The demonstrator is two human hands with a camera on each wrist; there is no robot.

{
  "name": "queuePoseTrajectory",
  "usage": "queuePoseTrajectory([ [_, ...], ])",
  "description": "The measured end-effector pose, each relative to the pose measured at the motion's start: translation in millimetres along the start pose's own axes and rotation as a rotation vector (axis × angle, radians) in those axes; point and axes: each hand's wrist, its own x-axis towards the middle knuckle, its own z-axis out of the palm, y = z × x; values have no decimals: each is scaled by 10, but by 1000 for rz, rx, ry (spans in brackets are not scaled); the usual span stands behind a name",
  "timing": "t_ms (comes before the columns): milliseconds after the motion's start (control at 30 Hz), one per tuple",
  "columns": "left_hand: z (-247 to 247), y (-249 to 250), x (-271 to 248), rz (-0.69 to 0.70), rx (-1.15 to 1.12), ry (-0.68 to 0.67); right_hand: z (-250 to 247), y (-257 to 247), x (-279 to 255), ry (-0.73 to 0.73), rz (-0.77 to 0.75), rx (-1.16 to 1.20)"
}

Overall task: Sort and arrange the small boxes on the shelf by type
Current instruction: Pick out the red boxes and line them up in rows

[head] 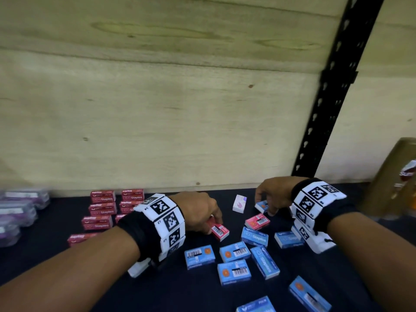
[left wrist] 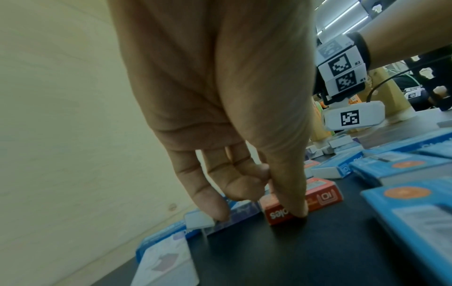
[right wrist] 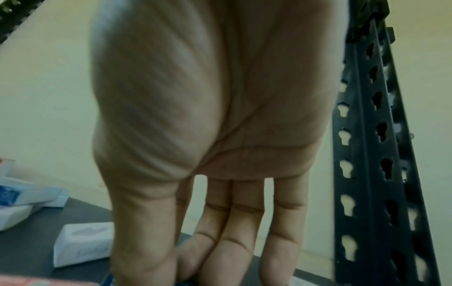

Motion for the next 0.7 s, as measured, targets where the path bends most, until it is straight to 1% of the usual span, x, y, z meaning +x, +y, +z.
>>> queuePoseTrajectory([
  [167, -24, -12, 3, 25, 19, -16, 9, 45, -24, 37, 45, -3],
  [300, -37, -21, 10, 57, 50, -33, -13, 33, -118, 42, -8, 35],
  [400, -33, -42, -4, 76, 8, -38, -27, -16, -223, 14, -79, 63],
  [467, -22, -53, -12, 94, -12, -51, -14, -63, -259, -28, -106, 39],
  [567, -14, -56, -16, 119, -26, -61, 51, -104, -243, -61, -89, -26],
  [700, -27, -66, -6, 109, -42, -15, 94, -89, -207, -51, -68, 7],
])
